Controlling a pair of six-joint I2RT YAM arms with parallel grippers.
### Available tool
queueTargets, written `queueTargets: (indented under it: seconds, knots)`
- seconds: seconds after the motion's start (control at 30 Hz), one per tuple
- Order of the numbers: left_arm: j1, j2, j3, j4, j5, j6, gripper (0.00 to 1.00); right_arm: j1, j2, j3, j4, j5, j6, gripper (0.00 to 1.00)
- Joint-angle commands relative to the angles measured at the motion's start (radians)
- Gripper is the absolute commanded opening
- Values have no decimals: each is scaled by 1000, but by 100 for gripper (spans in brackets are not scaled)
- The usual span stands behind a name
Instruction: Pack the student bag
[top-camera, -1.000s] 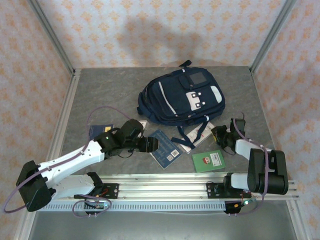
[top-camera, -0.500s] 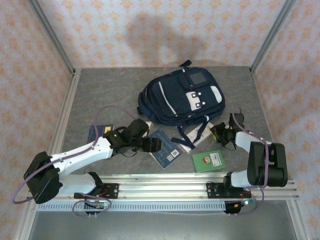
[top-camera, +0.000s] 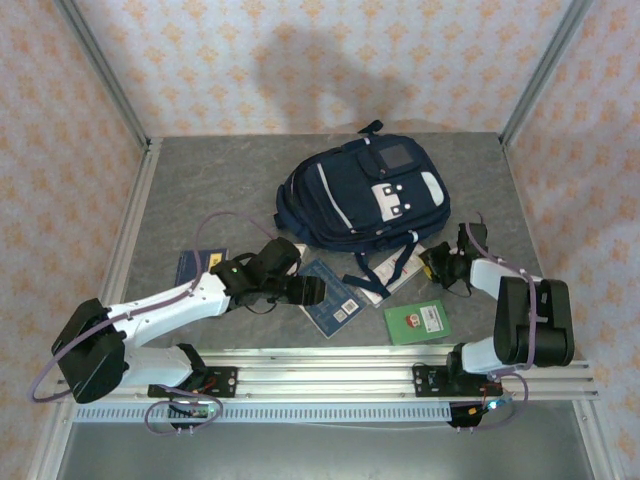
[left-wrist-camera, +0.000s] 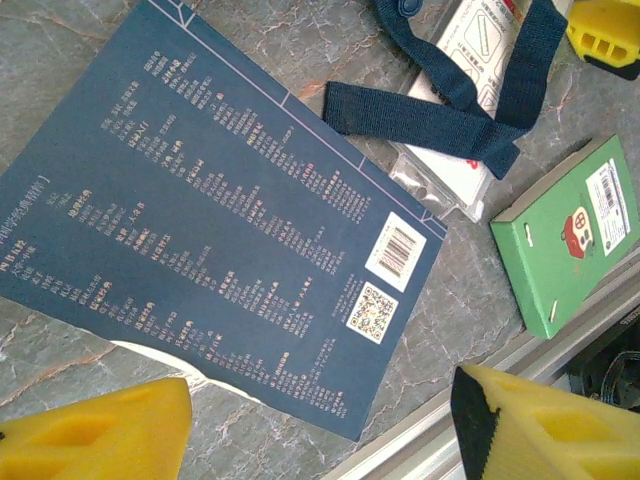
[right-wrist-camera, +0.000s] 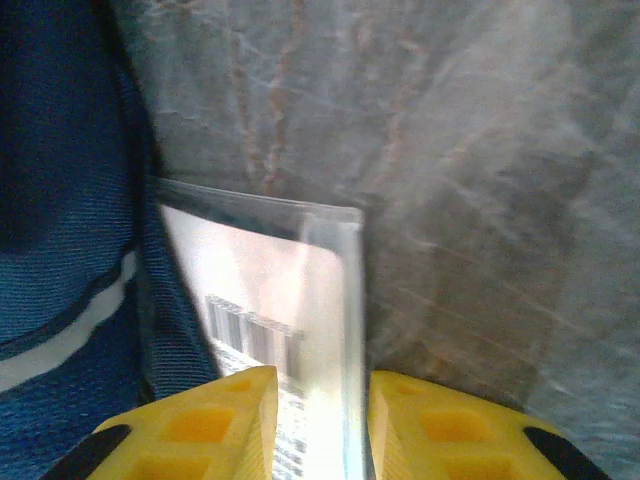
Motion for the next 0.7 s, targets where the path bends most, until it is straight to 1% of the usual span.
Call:
queueTargets:
  seconds: [0.0,0.07,0.13,0.23,0.37,0.47,0.53,0.6,0.67]
  knots:
    - [-7,15,22,23,14,22,70,65,46,66,153,-68,-15,30]
    - [-7,20,25,25,17,23,70,71,48,77,136,-60,-23,31]
    - [-7,24,25,26,19,22,70,74,49,68,160,-65,-9,32]
    - [-7,26,23,28,15,23,70,75,36,6,294,-70,61,33]
    - [-6,33,22,29,17,23,70,76,34,-73,491,-68,156,30]
    - [-7,37,25,31,17,22,70,76,68,-105,604,-66,209,23]
    - [-7,39,28,28,16,22,70,76,92,-122,671,-62,243,17]
    - [-6,37,32,24,13,22,70,75,92,-143,713,-46,265,13]
    - [-7,34,35,19,9,24,70,75,73,-158,717,-24,265,9]
